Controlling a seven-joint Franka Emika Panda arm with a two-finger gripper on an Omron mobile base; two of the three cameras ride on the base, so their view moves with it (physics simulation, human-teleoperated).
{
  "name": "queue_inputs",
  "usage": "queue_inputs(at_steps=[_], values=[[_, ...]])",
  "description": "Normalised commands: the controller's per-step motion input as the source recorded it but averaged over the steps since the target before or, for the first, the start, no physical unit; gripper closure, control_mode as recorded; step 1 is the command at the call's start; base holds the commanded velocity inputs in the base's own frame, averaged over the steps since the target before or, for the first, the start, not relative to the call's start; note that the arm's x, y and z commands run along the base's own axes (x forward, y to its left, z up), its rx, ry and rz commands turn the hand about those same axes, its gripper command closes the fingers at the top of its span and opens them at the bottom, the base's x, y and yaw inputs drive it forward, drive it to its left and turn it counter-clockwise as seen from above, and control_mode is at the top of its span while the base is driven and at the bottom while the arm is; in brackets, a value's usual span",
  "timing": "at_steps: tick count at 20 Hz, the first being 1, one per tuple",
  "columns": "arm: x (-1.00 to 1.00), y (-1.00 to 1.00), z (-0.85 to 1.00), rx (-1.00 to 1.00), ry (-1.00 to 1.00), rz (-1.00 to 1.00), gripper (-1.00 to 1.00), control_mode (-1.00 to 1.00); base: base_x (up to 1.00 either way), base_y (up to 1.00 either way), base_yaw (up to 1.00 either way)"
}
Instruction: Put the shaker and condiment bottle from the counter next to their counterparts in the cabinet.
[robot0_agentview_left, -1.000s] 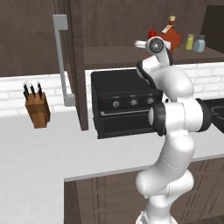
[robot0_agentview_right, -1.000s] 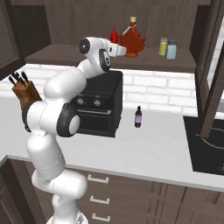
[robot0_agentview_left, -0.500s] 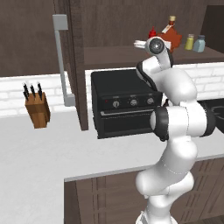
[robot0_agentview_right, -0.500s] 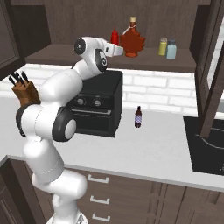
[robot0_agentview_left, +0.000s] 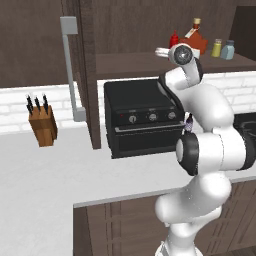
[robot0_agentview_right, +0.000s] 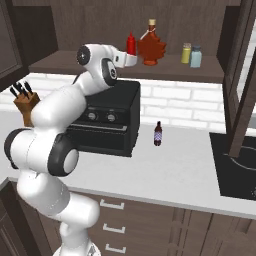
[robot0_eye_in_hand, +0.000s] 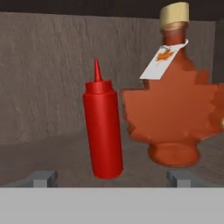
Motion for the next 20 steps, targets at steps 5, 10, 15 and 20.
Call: queue_inputs(at_steps=[5,10,15,20], values=[[-0.89,0.00,0.26,0.00,0.00,0.00,-1.00,-1.00,0.00,0.00,0.00],[-0.94,0.00,0.30,0.00,0.00,0.00,-1.00,-1.00,0.00,0.00,0.00],[-0.85,0.05,0.04,0.00,0.00,0.00,-1.00,-1.00,0.00,0.00,0.00],[-0.82,0.17,0.00,0.00,0.00,0.00,-1.00,-1.00,0.00,0.00,0.00]])
